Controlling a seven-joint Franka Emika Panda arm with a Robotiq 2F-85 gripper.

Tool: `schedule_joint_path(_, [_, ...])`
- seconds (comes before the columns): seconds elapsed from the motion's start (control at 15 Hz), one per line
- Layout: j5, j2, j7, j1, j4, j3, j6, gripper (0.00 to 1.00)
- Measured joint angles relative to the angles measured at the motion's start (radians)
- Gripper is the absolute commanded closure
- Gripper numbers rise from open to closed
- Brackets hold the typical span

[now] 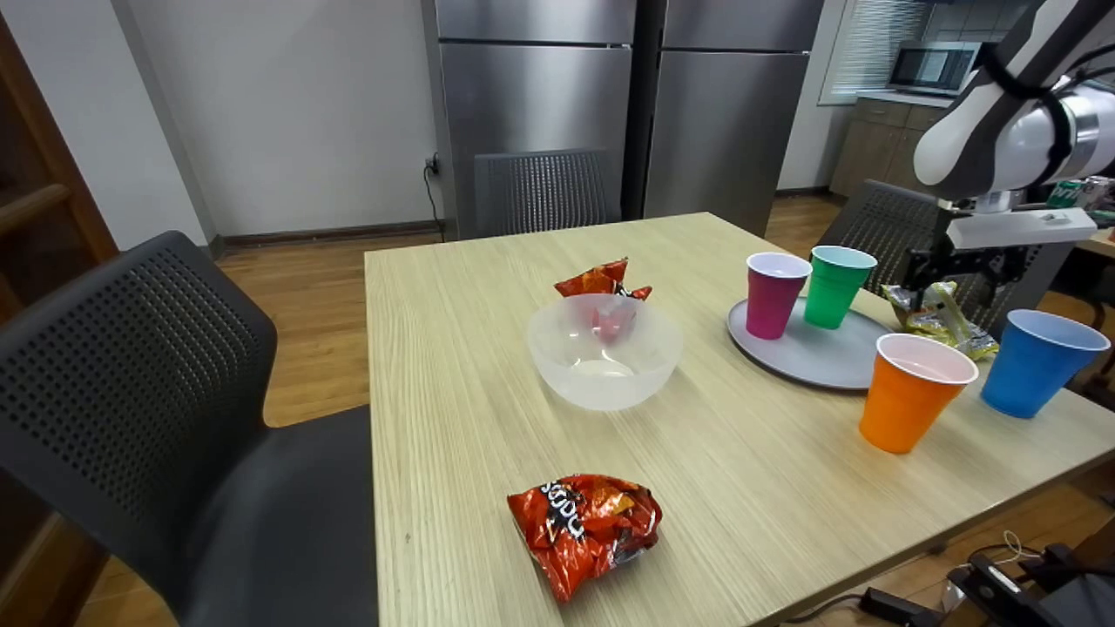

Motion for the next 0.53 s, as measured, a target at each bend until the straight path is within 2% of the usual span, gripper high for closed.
schedule_joint_path(0.53, [0.022, 0.001, -0.033, -0.016, 0.007, 0.018, 0.0, 0.0])
